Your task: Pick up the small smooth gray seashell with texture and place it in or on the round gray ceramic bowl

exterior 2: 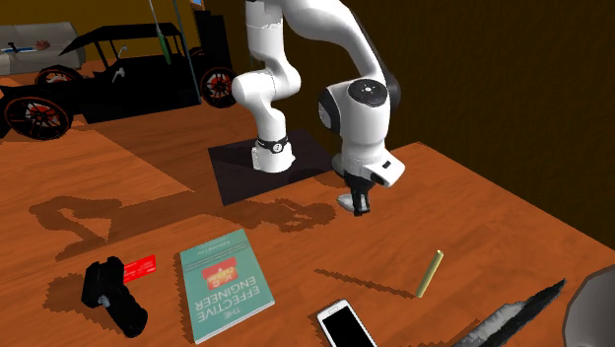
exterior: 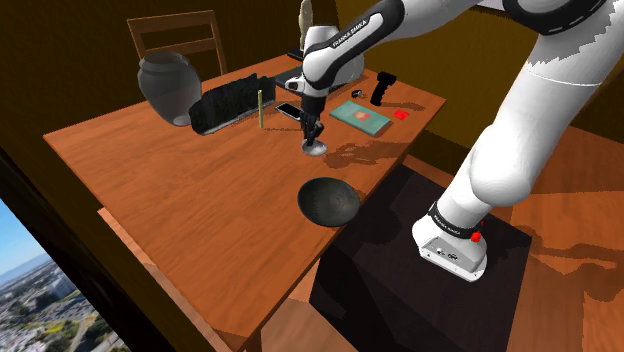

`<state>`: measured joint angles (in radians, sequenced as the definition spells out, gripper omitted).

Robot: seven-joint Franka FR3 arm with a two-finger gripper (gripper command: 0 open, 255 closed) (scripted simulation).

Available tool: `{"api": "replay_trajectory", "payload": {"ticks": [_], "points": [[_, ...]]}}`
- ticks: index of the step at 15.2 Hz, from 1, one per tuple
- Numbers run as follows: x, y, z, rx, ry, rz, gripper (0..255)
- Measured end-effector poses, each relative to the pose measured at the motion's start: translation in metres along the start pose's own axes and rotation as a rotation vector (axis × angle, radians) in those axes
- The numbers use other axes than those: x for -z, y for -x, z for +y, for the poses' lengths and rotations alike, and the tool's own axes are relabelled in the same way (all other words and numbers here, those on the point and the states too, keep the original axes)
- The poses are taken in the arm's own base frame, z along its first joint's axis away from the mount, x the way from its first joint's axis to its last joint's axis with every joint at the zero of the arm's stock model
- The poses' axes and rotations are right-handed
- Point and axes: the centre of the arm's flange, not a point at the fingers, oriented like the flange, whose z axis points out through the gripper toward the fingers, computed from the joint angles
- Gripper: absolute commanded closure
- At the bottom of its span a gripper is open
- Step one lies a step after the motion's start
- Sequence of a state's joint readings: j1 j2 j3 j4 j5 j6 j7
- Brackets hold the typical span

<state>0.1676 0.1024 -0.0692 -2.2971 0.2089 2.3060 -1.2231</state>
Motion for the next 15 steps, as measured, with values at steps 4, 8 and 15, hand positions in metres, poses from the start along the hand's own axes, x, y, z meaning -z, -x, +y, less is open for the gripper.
{"api": "replay_trajectory", "payload": {"ticks": [4, 8, 15], "points": [[0.021, -0.002, -0.003, 0.0, 0.0, 0.0, 255], [0.041, -0.004, -0.007, 0.0, 0.0, 0.0, 255], [0.073, -0.008, -0.017, 0.0, 0.0, 0.0, 255]]}}
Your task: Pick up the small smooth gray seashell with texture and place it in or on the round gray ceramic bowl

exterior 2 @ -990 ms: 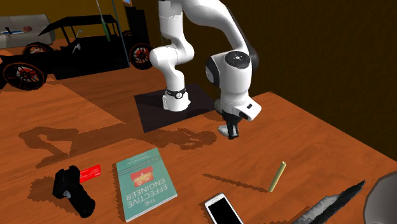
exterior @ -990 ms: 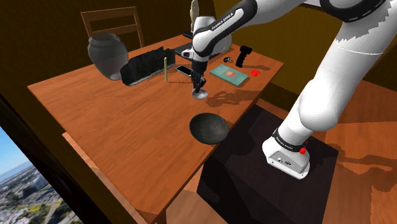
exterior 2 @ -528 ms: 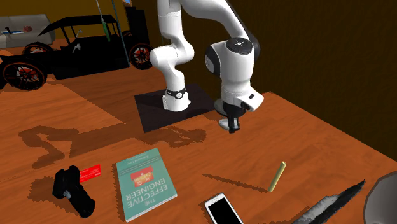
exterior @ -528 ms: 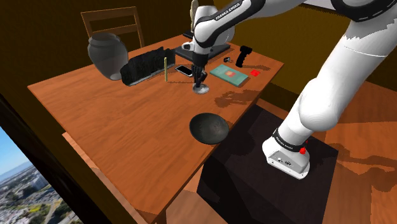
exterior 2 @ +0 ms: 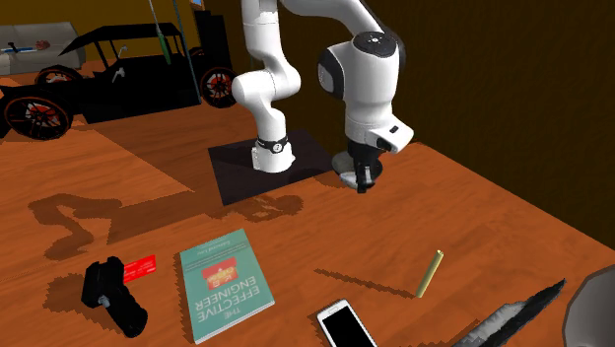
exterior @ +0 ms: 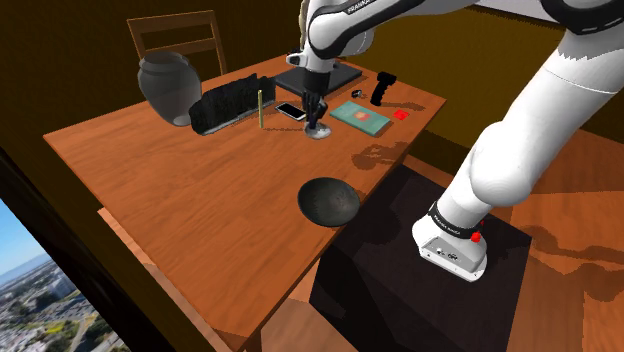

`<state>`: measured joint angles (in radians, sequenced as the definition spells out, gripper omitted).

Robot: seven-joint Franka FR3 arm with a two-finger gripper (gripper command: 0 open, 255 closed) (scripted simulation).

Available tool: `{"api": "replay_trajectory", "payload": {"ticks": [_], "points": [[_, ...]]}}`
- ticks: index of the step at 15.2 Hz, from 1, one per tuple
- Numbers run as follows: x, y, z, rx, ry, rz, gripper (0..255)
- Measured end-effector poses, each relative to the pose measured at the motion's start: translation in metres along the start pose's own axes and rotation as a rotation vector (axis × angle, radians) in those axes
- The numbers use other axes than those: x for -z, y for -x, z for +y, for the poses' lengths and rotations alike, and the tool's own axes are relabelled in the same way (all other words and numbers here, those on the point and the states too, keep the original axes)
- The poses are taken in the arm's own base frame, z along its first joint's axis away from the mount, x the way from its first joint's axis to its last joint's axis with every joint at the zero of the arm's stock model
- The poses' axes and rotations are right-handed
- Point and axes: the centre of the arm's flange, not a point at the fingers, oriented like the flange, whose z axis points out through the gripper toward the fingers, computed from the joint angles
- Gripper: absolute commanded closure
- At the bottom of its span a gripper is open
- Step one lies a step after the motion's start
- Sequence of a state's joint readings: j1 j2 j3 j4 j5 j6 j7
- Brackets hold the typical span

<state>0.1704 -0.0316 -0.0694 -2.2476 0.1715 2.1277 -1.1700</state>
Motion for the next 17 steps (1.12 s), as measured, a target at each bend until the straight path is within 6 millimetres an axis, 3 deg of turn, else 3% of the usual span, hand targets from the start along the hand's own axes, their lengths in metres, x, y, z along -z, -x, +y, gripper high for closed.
{"api": "replay_trajectory", "payload": {"ticks": [14, 17], "points": [[-0.012, -0.039, -0.17, 0.002, -0.001, 0.0, 255], [-0.021, -0.046, -0.197, 0.001, -0.001, 0.0, 255]]}}
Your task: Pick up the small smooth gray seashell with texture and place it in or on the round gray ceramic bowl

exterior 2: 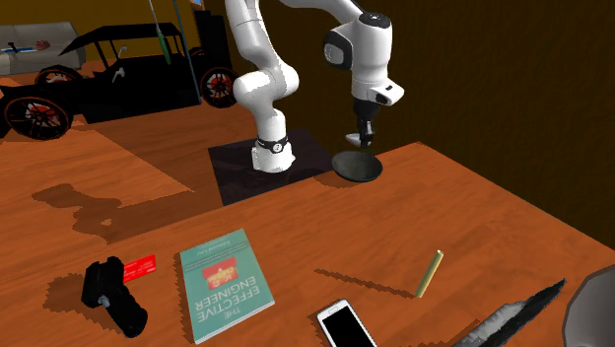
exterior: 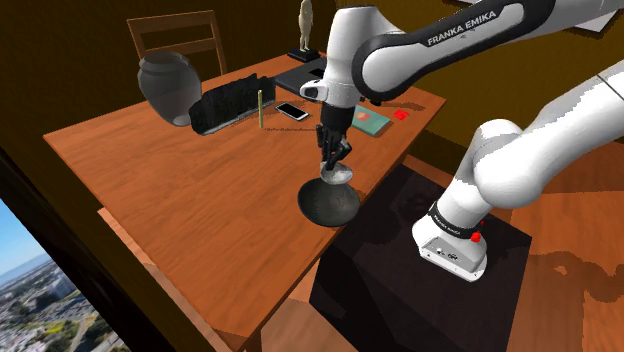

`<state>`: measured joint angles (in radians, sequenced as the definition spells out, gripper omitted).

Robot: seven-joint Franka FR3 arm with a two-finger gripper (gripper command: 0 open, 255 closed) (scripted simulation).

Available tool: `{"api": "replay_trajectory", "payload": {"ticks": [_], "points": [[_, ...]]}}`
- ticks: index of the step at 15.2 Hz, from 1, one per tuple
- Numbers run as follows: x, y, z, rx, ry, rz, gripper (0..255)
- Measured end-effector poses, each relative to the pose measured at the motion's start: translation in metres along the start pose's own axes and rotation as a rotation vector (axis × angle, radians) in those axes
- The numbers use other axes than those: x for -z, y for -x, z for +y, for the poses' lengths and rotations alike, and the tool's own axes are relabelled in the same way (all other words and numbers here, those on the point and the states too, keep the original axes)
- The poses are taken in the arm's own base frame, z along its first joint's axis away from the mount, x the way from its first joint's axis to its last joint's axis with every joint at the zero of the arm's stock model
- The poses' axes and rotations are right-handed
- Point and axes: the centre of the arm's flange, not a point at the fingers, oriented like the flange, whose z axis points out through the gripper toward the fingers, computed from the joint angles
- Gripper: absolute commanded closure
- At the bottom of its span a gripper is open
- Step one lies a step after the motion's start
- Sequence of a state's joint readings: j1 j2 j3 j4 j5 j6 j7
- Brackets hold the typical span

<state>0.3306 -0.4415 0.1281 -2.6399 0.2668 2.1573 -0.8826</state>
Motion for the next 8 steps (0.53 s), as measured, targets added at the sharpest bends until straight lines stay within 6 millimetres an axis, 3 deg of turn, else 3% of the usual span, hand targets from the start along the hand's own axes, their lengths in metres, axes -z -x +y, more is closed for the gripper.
{"api": "replay_trajectory", "payload": {"ticks": [8], "points": [[-0.04, 0.002, 0.001, -0.001, 0.0, -0.001, 255]]}}
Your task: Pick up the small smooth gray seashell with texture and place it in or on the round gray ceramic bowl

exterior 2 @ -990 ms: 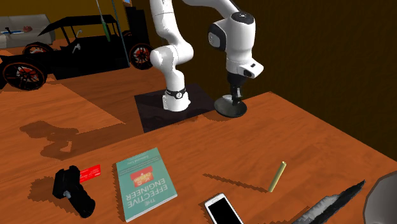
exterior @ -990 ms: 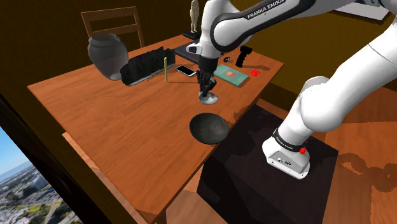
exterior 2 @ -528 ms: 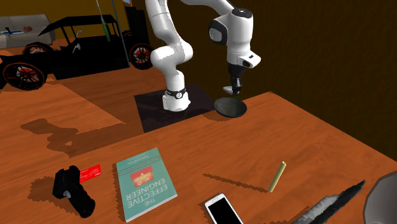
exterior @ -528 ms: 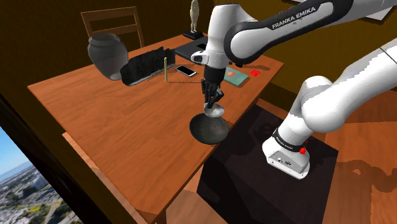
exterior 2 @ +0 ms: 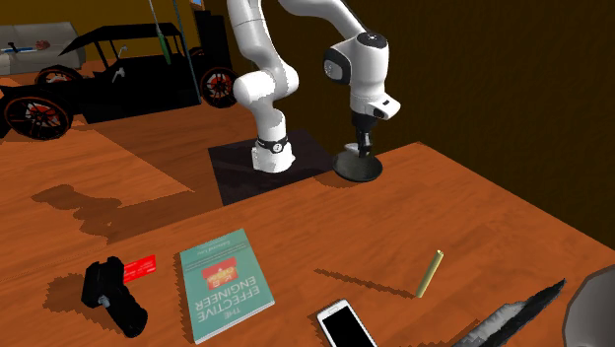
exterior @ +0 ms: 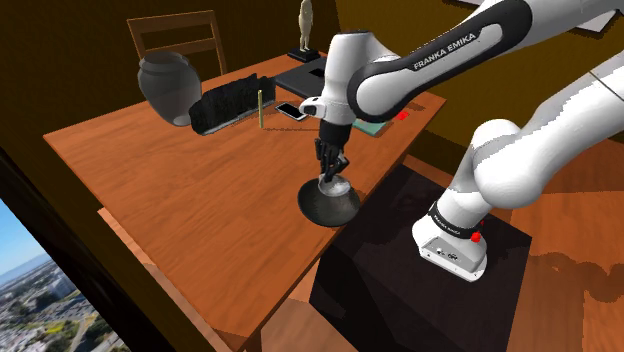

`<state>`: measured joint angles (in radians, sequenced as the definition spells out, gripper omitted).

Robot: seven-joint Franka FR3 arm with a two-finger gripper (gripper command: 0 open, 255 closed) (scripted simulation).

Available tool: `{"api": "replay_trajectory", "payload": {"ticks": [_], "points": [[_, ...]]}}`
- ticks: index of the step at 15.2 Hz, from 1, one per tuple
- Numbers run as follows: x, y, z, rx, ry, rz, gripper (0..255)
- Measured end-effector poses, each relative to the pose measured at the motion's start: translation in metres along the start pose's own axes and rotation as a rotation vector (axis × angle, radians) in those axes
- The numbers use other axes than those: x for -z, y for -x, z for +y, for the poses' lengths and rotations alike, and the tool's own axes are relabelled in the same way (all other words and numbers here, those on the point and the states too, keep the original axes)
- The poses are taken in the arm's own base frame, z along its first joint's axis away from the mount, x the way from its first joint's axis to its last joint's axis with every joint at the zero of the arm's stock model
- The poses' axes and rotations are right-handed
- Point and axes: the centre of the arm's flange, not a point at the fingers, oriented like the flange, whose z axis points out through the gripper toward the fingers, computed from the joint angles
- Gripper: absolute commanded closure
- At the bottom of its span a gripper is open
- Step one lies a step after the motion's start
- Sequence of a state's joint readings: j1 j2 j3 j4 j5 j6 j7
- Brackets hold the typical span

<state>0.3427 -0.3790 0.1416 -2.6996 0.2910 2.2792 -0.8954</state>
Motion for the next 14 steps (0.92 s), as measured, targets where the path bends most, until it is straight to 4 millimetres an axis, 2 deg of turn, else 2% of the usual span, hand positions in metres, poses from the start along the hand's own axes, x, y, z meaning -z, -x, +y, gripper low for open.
{"api": "replay_trajectory", "payload": {"ticks": [6, 13, 14], "points": [[-0.032, 0.003, 0.005, 0.0, 0.0, 0.0, 255], [-0.038, 0.003, 0.005, 0.0, 0.001, 0.0, 255], [-0.038, 0.003, 0.005, 0.0, 0.001, 0.0, 0]]}}
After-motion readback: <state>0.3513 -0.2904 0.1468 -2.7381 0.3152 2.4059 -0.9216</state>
